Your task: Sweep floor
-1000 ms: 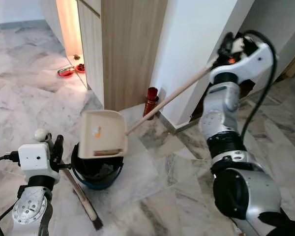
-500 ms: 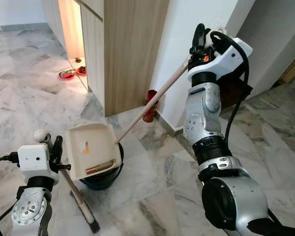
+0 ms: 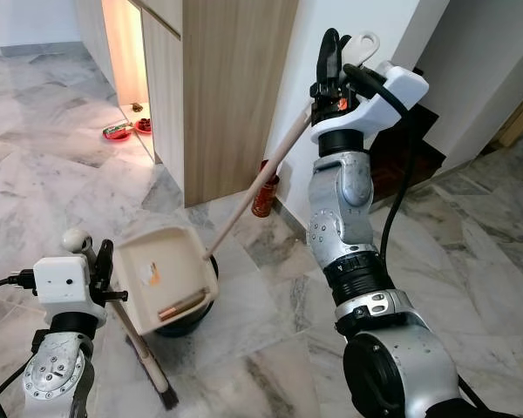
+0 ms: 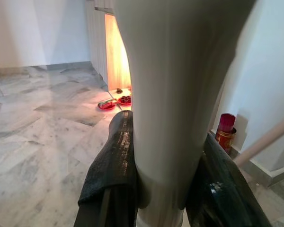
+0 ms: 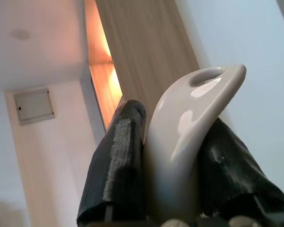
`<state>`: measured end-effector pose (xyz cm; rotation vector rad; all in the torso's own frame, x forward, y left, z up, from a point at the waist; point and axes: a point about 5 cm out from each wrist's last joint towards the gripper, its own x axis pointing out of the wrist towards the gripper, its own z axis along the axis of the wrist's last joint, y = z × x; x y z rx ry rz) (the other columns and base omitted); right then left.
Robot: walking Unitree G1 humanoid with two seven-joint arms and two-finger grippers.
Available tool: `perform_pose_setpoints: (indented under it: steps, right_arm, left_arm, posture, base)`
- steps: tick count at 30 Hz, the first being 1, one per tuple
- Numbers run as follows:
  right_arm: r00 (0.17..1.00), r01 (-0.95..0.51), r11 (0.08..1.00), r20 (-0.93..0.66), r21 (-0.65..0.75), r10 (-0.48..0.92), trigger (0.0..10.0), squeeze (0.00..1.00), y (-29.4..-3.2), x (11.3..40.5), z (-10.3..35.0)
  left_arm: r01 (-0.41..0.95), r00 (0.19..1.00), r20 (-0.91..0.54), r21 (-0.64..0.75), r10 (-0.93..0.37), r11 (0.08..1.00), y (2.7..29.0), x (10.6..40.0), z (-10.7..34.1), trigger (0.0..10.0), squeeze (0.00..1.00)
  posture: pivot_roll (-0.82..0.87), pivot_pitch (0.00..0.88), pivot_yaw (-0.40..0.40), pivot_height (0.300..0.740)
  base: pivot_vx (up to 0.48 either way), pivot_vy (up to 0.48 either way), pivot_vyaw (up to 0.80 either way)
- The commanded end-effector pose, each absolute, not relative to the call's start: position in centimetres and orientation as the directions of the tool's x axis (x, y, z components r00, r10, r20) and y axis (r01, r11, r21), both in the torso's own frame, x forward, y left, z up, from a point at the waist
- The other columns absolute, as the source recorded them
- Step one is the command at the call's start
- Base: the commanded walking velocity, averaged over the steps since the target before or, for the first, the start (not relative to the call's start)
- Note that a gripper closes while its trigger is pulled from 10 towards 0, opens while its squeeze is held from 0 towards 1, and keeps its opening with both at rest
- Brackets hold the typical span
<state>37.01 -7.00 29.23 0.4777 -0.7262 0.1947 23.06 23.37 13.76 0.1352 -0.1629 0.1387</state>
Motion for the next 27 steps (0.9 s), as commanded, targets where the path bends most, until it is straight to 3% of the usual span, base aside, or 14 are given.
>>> perform_pose_setpoints:
  steps: [1,13,27]
  right_arm:
    - [0.651,-0.329,0.882,0.757,0.338,-0.047,10.0,0.00,-7.3,35.9,31.2]
    - [0.556,-0.290,0.932,0.831,0.218,-0.021,10.0,0.00,-6.8,34.5,32.0]
    - [0.505,-0.240,0.954,0.862,0.178,-0.034,10.0,0.00,-6.9,33.7,32.0]
  left_arm:
    - [-0.144,0.968,0.227,0.145,0.109,0.979,22.8,23.0,14.7,10.0,0.00]
    - [-0.134,0.970,0.225,0.157,0.097,0.978,22.6,23.0,14.6,10.0,0.00]
    - [-0.128,0.970,0.226,0.170,0.088,0.977,22.4,23.0,14.5,10.0,0.00]
  posture:
    - [0.28,0.009,-0.181,0.740]
    - [0.28,0.012,-0.186,0.740]
    - [0.28,0.015,-0.190,0.740]
  base:
    - [0.000,0.000,0.00]
    - [0.000,0.000,0.00]
    - [0.000,0.000,0.00]
